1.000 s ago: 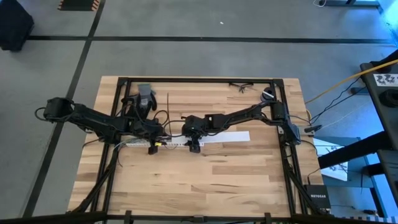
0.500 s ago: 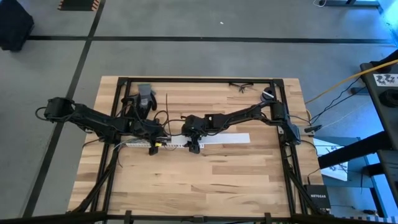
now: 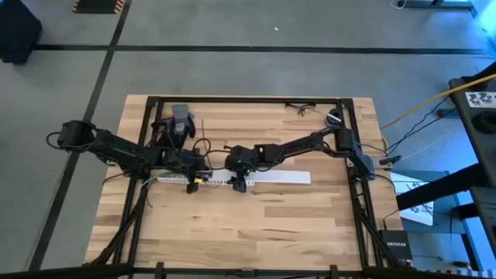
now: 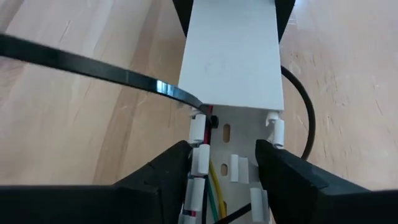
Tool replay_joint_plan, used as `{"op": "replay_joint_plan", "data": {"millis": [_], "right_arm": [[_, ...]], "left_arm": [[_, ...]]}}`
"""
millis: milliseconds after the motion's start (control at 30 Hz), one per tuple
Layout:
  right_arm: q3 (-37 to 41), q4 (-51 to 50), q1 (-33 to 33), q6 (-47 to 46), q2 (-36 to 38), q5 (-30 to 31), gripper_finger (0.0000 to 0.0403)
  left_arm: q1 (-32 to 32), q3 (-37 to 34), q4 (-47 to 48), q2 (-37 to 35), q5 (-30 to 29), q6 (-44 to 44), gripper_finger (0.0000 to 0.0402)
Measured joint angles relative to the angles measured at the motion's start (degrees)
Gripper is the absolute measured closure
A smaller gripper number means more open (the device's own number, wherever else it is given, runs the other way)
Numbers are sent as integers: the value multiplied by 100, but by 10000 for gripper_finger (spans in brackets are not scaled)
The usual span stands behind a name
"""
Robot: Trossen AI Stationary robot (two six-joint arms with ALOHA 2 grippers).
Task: Ziptie cables
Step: Close the white cable duct with the lid
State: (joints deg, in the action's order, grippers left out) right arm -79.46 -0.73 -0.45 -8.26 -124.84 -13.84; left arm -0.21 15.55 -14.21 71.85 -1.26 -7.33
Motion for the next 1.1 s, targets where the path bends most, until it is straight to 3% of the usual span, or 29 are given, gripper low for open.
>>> {"op": "replay_joint_plan", "data": {"millis": [400, 700, 1100], "right_arm": [[-221, -91, 15, 610, -55, 437, 173], [-302, -986, 7, 838, 165, 510, 173], [-289, -1346, 11, 1017, 448, 372, 172]], "left_arm": [[4, 40, 192, -7, -73, -92, 227], [19, 92, 237, 3, -61, -235, 225], [42, 570, 709, -42, 208, -174, 142]]}}
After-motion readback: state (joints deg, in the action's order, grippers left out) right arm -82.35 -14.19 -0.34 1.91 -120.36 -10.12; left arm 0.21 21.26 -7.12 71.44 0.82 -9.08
